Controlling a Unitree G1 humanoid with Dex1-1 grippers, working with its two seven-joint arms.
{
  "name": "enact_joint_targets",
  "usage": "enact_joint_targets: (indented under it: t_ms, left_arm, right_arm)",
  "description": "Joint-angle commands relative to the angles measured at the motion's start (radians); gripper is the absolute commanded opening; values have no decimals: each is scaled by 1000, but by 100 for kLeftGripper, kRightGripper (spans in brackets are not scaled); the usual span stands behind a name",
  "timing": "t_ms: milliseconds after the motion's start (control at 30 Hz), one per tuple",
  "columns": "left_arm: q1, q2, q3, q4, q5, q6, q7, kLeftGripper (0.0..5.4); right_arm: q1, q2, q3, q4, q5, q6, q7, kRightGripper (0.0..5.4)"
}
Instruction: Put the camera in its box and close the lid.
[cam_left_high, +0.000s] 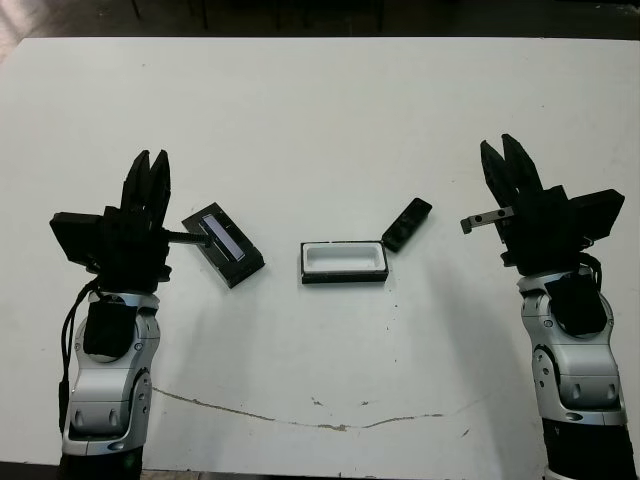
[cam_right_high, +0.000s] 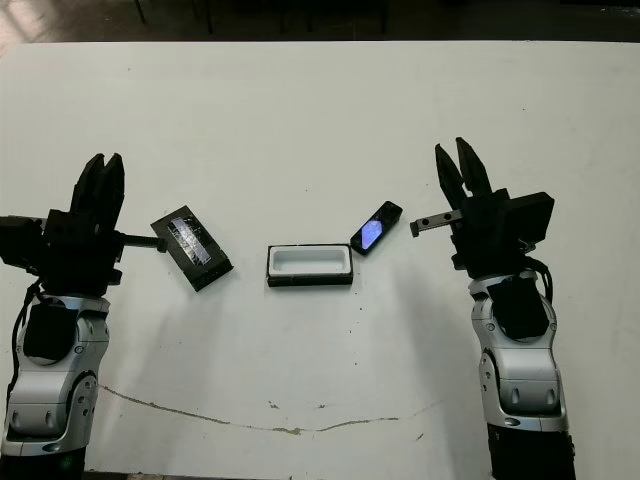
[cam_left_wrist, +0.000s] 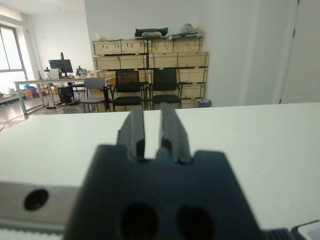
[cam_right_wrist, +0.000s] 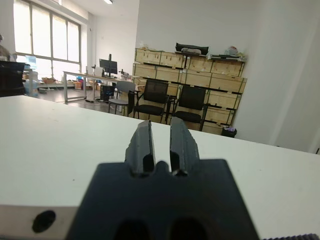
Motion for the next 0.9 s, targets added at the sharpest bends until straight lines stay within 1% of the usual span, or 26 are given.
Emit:
enact_joint_targets:
  t_ms: [33, 200, 333, 467, 533, 600, 633, 667, 767, 833, 900]
  left_arm:
    - [16, 17, 9, 16, 8, 6, -5, 1]
    - [-35, 24, 13, 61, 3, 24, -4, 1]
    - [-61, 29, 12, 73, 12, 35, 2, 1]
    - [-54, 31, 12, 55, 12, 36, 1, 1]
    - [-50, 27, 12, 44, 6, 39, 1, 1]
    - [-47, 21, 10, 37, 3, 42, 4, 1]
    - [-47, 19, 8, 35, 3, 42, 4, 1]
    - [-47, 17, 7, 34, 4, 43, 6, 1]
    - [-48, 17, -1, 33, 10, 36, 5, 1]
    - [-50, 15, -5, 30, 11, 37, 6, 1]
    - [-51, 14, -9, 26, 15, 40, 11, 1]
  right_arm:
    - [15, 3, 3, 11, 6, 10, 6, 0]
    - [-37, -9, 9, 76, -6, 3, 13, 0]
    - [-71, -41, 5, 100, -2, 34, 42, 0]
    - [-139, -111, -7, 117, -12, 64, 84, 0]
    - [-208, -148, -12, 151, -8, 98, 107, 0]
    - [-283, -193, 0, 195, -32, 126, 131, 0]
    - [-323, -213, 12, 232, -49, 125, 146, 0]
    - [-366, -231, 28, 286, -70, 115, 164, 0]
    - [-511, -269, 87, 533, -140, 16, 225, 0]
    - [-603, -279, 122, 699, -180, -54, 260, 0]
    - [-680, -278, 148, 831, -206, -101, 295, 0]
